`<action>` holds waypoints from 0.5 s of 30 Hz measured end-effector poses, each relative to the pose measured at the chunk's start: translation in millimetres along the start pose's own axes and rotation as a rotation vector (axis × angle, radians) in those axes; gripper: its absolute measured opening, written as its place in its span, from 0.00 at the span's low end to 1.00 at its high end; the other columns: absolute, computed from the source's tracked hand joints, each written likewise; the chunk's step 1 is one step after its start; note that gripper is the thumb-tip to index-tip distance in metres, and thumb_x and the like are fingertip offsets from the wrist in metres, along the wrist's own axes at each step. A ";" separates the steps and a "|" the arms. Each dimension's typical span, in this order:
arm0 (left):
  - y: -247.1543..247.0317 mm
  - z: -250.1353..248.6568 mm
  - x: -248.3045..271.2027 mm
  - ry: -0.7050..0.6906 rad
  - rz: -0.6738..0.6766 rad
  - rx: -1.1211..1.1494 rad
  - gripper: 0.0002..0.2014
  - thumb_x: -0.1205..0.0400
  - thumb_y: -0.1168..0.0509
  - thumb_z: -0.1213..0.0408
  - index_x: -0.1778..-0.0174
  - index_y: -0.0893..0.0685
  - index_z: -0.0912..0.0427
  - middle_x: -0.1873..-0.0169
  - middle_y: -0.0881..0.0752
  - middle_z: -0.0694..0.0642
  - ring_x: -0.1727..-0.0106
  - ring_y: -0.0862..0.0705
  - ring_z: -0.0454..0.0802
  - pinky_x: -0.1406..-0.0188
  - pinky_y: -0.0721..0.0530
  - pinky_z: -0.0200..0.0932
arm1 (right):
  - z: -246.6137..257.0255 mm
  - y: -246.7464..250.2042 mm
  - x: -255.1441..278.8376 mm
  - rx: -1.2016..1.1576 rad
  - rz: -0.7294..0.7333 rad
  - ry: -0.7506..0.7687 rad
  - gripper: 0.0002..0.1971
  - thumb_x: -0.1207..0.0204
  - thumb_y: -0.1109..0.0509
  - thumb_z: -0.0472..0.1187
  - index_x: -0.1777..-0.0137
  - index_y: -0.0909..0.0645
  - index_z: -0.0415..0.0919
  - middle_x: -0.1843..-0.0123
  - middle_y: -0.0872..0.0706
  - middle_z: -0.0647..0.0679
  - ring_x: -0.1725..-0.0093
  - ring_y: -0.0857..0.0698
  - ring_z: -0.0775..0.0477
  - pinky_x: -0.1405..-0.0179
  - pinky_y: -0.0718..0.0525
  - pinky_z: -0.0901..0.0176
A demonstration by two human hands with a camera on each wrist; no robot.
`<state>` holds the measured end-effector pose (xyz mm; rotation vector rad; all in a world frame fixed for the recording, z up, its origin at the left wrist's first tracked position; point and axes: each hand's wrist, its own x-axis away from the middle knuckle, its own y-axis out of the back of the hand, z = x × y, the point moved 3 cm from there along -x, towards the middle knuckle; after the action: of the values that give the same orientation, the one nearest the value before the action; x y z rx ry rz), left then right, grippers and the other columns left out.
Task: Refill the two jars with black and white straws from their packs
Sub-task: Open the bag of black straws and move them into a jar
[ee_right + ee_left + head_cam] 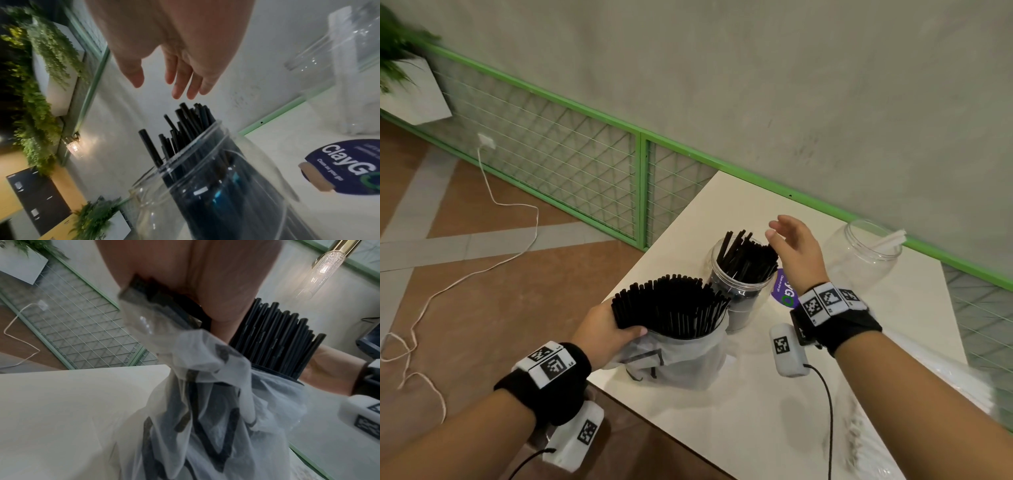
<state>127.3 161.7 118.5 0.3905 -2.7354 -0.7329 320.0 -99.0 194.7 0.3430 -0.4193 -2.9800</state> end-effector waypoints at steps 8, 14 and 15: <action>0.2 0.1 -2.0 0.014 -0.005 0.014 0.18 0.27 0.24 0.67 0.43 0.19 0.58 0.52 0.14 0.51 0.50 0.16 0.49 0.50 0.23 0.41 | 4.9 -17.4 -20.9 0.240 0.060 0.006 0.29 0.19 0.37 0.58 0.23 0.32 0.46 0.24 0.28 0.48 0.24 0.29 0.48 0.23 0.33 0.47; 1.9 1.2 -2.2 0.025 -0.004 -0.006 0.19 0.26 0.25 0.65 0.41 0.20 0.57 0.51 0.15 0.50 0.50 0.18 0.48 0.49 0.23 0.41 | -21.6 -27.0 11.4 0.457 0.207 0.115 0.46 0.32 0.35 0.70 0.18 0.43 0.49 0.17 0.39 0.48 0.18 0.41 0.48 0.19 0.40 0.50; 2.2 1.4 -2.7 0.028 0.002 -0.007 0.19 0.27 0.25 0.65 0.41 0.20 0.57 0.50 0.14 0.51 0.49 0.17 0.48 0.48 0.22 0.42 | -21.3 -30.8 7.6 0.517 0.235 0.159 0.45 0.30 0.32 0.67 0.18 0.43 0.49 0.16 0.40 0.47 0.18 0.41 0.48 0.19 0.41 0.49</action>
<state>128.9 165.0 117.9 0.3937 -2.7062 -0.7313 315.3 -76.2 164.5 0.5274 -1.1242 -2.5553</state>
